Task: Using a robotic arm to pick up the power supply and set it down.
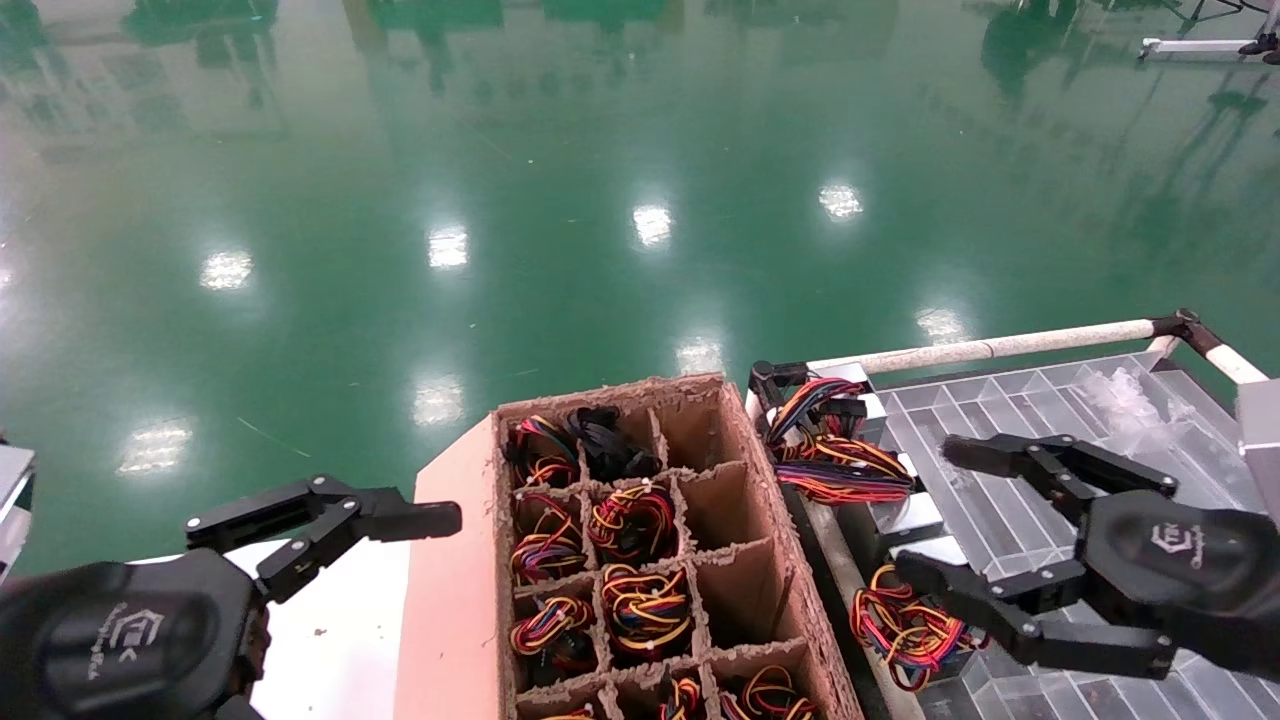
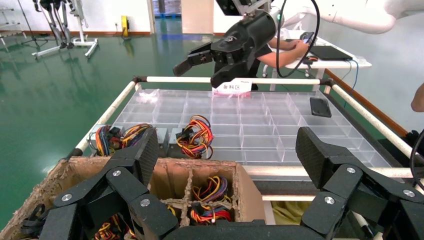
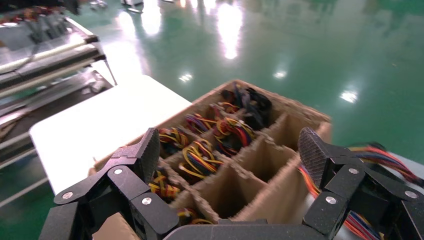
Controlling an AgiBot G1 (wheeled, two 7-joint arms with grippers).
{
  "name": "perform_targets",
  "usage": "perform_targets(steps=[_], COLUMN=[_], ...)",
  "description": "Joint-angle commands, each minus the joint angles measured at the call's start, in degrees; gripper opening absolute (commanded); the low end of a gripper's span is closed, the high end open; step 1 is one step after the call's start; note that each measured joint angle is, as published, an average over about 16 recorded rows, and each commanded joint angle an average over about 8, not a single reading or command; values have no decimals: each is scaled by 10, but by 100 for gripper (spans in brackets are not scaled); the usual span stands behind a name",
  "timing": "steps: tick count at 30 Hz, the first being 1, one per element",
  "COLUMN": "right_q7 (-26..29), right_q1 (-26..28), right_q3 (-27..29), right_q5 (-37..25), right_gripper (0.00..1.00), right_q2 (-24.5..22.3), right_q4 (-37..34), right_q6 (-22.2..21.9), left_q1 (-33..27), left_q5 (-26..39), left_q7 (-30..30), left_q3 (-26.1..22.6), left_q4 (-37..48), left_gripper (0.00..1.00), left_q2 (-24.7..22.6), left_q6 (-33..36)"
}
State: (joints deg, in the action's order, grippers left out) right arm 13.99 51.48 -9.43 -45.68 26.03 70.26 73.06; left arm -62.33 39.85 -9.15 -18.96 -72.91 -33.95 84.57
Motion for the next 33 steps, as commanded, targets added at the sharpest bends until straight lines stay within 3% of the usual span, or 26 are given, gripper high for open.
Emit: perform_targets(steps=[1,33], right_q7=[-2,-32], right_q1=[6,101], right_q3=[-4,-66], right_q5=[2,38], right_gripper=[100,100], right_q2=[5,90], right_q4=[2,33], right_q6=[8,126], left_q1=[0,0], left_q5=[0,0], left_q7=[0,0], left_q3=[0,0], left_q4=[0,0], left_gripper=[100,100], left_q2=[0,0], left_q6=[0,0])
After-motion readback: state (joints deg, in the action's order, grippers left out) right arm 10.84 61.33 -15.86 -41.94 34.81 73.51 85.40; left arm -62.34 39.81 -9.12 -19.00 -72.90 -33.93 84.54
